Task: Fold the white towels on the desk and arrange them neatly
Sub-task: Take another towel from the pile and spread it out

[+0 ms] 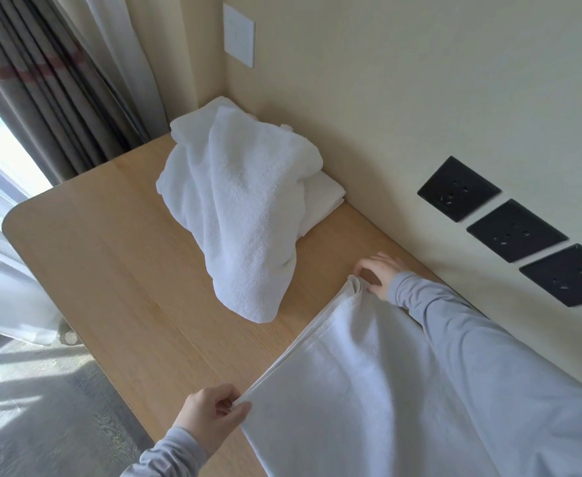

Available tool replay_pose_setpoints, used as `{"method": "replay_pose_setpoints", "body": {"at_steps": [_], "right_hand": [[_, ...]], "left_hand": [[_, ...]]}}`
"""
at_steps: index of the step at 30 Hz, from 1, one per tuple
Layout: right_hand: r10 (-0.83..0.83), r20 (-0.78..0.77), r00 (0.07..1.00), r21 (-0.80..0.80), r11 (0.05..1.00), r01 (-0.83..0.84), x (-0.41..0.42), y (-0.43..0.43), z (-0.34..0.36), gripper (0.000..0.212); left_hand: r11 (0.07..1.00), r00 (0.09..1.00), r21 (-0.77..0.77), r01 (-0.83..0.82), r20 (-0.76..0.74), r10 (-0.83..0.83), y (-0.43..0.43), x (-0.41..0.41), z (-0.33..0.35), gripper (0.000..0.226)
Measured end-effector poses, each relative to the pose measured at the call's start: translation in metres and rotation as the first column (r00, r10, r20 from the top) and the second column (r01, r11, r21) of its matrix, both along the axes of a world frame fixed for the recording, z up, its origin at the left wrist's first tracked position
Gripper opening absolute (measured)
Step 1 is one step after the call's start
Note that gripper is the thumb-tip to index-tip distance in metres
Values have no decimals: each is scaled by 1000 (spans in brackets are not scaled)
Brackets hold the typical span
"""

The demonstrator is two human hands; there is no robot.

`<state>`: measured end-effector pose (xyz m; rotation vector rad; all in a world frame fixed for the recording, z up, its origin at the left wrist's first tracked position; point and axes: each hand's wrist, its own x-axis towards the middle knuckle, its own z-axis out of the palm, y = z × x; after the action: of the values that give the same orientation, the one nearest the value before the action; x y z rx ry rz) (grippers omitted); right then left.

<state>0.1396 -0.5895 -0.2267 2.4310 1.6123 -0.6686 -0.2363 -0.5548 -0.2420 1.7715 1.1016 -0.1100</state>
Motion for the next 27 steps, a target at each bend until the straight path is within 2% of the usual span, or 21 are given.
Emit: {"method": "replay_pose_setpoints", "body": {"at_steps": [5, 9, 12, 16, 19, 22, 24, 27], "right_hand": [[70, -44, 997, -12, 997, -70, -1, 3, -6, 26], [243, 62, 968, -133, 963, -233, 1, 9, -7, 32], [350, 131, 928, -233, 920, -315, 1, 17, -4, 29], [398, 161, 903, -354, 878, -323, 6, 24, 12, 30], [419, 160, 894, -397, 856, -330, 9, 24, 27, 21], [382, 156, 911, -376, 875, -303, 11, 17, 40, 20], [347, 170, 922, -307, 908, -285, 15, 7, 50, 22], [302, 201, 932, -197, 944, -264, 24, -14, 73, 25]], "left_hand": [[1000, 1000, -18, -10, -1, 10, 1, 0, -1, 28], [1000, 1000, -3, 3, -17, -3, 2, 1, -3, 35], [1000, 1000, -5, -2, -25, 2, 3, -2, -7, 30], [1000, 999, -2, -10, -42, 10, 3, -2, -10, 8], [998, 998, -21, -60, -28, 59, 3, 2, -11, 17], [987, 987, -35, -159, 14, 160, 3, 5, -11, 24], [976, 974, -35, -216, 59, 218, 2, 6, -10, 28], [963, 955, 42, -266, 145, 257, 1, 13, -3, 32]]}}
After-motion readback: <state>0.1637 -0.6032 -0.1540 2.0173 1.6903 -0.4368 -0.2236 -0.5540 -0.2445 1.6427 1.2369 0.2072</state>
